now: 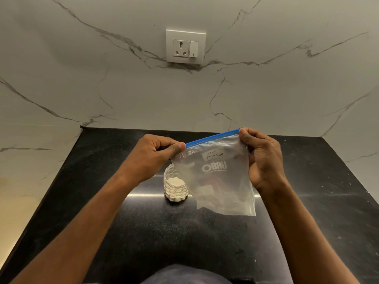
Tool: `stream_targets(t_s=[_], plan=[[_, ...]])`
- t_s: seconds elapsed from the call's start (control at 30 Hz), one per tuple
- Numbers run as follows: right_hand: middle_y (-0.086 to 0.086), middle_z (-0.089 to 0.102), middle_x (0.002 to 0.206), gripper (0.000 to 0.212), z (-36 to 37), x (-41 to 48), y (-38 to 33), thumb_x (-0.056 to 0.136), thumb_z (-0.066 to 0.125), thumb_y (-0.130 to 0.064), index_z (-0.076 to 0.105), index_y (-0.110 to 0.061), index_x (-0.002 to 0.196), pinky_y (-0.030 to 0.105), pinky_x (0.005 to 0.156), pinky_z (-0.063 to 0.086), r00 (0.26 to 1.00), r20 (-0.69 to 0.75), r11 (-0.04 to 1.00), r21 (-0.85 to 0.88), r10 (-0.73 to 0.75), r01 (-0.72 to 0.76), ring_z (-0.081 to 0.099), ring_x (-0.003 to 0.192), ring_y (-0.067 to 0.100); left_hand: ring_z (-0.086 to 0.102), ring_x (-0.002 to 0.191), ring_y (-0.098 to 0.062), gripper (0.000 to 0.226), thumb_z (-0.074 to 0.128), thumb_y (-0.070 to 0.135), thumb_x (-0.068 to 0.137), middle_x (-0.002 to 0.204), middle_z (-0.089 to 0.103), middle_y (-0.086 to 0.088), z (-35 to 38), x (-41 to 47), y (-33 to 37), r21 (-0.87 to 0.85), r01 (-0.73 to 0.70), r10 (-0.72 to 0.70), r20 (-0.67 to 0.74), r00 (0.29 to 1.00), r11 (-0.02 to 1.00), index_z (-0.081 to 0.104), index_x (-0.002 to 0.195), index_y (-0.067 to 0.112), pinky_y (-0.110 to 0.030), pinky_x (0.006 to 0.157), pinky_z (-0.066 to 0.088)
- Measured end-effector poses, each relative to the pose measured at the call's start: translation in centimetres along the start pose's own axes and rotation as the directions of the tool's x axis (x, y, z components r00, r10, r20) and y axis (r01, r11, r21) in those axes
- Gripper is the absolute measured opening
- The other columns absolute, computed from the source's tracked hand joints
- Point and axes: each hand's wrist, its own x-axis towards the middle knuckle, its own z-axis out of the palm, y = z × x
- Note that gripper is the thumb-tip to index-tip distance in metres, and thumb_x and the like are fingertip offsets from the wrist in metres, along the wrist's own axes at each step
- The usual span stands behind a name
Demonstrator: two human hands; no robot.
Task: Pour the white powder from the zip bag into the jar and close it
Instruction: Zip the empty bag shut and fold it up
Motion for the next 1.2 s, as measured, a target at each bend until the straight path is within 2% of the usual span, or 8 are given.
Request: stream_targets(t_s=[0.17,0.23,0.4,0.53,0.7,0.87,1.03,1.2], plan=[[0.008,0.077,0.080,0.012,-0.1,-0.1,-0.1,0.091,0.075,-0.013,0.083,-0.013,0.082,0.039,0.065,0.065,0.999,0.021,0.998,0.045,0.045,-0.046,0.075,0.071,0.020,0.078,0.093,-0.009,0.018,0.069,0.040,0.091,0.096,0.082,0.010,0.1,-0.1,-0.2,-0.078,-0.021,0.016,-0.072,0.997,0.997,0.080,0.102,0.032,-0.020,0.079,0.063],[0.010,0.077,0.083,0.012,0.0,0.1,-0.3,0.092,0.074,-0.015,0.083,-0.013,0.083,0.043,0.068,0.066,0.996,0.022,0.993,0.083,0.082,-0.083,0.075,0.073,0.023,0.079,0.101,-0.013,0.031,0.071,0.039,0.088,0.107,0.083,0.005,0.5,-0.1,-0.4,-0.310,0.008,-0.040,-0.097,0.994,0.951,0.074,0.118,0.030,-0.027,0.084,0.065],[0.024,0.073,0.125,0.043,0.5,0.4,1.0,0.100,0.067,-0.033,0.070,-0.001,0.128,0.056,0.095,0.060,0.980,0.072,0.978,0.084,0.186,-0.192,0.074,0.107,0.037,0.075,0.116,-0.031,0.049,0.080,0.040,0.087,0.123,0.079,-0.008,3.7,-1.1,-1.8,-0.474,0.270,-0.194,0.203,0.960,0.838,0.071,0.130,0.019,-0.040,0.086,0.065],[0.018,0.067,0.139,0.053,-1.0,-0.6,2.6,0.099,0.066,-0.045,0.061,-0.016,0.142,0.053,0.098,0.058,0.865,0.437,0.966,-0.182,0.247,-0.183,0.065,0.127,0.039,0.074,0.117,-0.034,0.034,0.075,0.024,0.095,0.129,0.076,-0.012,4.3,-1.2,-2.4,-0.605,0.287,-0.227,0.175,0.958,0.743,0.075,0.129,0.018,-0.049,0.082,0.065],[0.010,0.072,0.130,0.051,-3.0,-1.8,4.2,0.086,0.083,-0.022,0.065,-0.029,0.133,0.051,0.087,0.063,0.804,0.497,0.920,-0.360,0.327,-0.152,0.072,0.117,0.036,0.072,0.121,-0.036,0.041,0.074,0.014,0.095,0.134,0.073,-0.013,2.6,-1.8,-3.3,-0.622,0.357,-0.242,0.264,0.934,0.697,0.070,0.135,0.020,-0.051,0.090,0.064],[0.017,0.074,0.122,0.034,-2.6,-2.2,4.4,0.099,0.070,-0.026,0.064,-0.017,0.131,0.044,0.070,0.067,0.871,0.397,0.939,-0.297,0.288,-0.175,0.076,0.100,0.041,0.076,0.112,-0.034,0.058,0.078,-0.004,0.079,0.124,0.077,-0.013,1.2,-2.2,-3.6,-0.543,0.471,-0.319,0.354,0.879,0.695,0.067,0.132,0.017,-0.044,0.081,0.067],[0.025,0.075,0.087,0.030,-2.5,-2.6,5.0,0.107,0.047,-0.014,0.063,-0.008,0.131,0.031,0.044,0.059,0.884,0.385,0.957,-0.219,0.265,-0.191,0.063,0.043,0.021,0.078,0.096,-0.032,0.050,0.072,0.000,0.081,0.116,0.080,-0.013,0.3,-2.2,-3.5,-0.550,0.488,-0.337,0.358,0.871,0.678,0.068,0.129,0.015,-0.041,0.064,0.068],[0.012,0.068,0.062,0.043,-1.7,-3.6,6.4,0.104,0.032,-0.006,0.073,-0.011,0.112,0.027,0.045,0.058,0.932,0.237,0.962,-0.088,0.273,-0.259,0.053,0.038,0.010,0.078,0.066,-0.019,0.040,0.040,-0.003,0.105,0.111,0.079,-0.024,0.6,-2.6,-3.9,-0.801,0.444,-0.330,0.326,0.886,0.402,0.072,0.123,0.014,-0.024,0.050,0.063]])
